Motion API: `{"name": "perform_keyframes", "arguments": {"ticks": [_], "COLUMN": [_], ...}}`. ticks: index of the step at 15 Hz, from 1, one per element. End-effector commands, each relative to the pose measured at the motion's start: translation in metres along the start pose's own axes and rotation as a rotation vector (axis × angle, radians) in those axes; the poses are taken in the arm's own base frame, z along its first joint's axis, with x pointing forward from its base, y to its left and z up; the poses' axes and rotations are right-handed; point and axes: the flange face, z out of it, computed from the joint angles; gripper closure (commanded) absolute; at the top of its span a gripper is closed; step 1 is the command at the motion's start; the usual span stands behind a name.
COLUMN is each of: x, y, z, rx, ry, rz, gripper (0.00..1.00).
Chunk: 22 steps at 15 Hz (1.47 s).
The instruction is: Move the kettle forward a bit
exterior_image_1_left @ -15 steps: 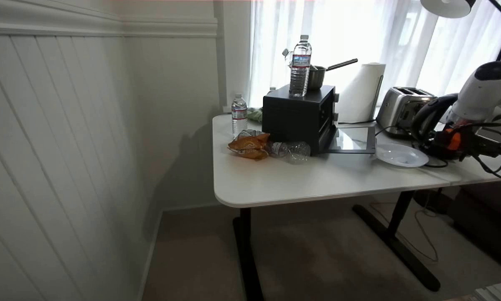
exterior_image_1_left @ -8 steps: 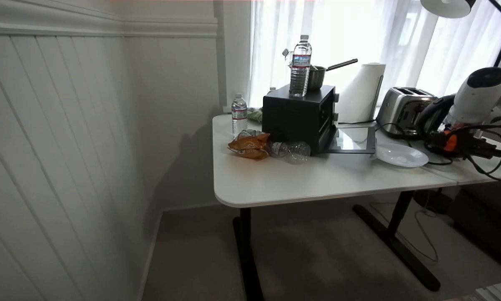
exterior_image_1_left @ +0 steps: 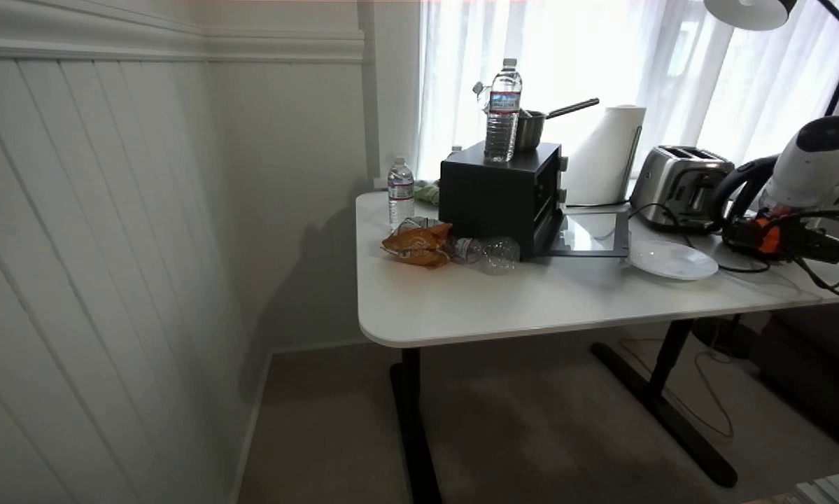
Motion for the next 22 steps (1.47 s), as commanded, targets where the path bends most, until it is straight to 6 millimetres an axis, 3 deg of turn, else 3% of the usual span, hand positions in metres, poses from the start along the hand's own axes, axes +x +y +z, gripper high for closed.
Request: {"name": "perform_keyframes", "arguments": {"ticks": [1, 13, 18, 22], "x": [0.022, 0.071, 0.071, 0.078], "y": [0.019, 0.075, 0.084, 0.078], "z": [0.013, 0.037, 0.05, 0.056], "rx": [0.042, 0.12, 0.151, 0.165], "ry": [0.009, 0.042, 0.044, 0.052], "rz": [-0.027, -0.177, -0.225, -0.227], "gripper": [0.0, 0.0, 0.0, 0.0]}}
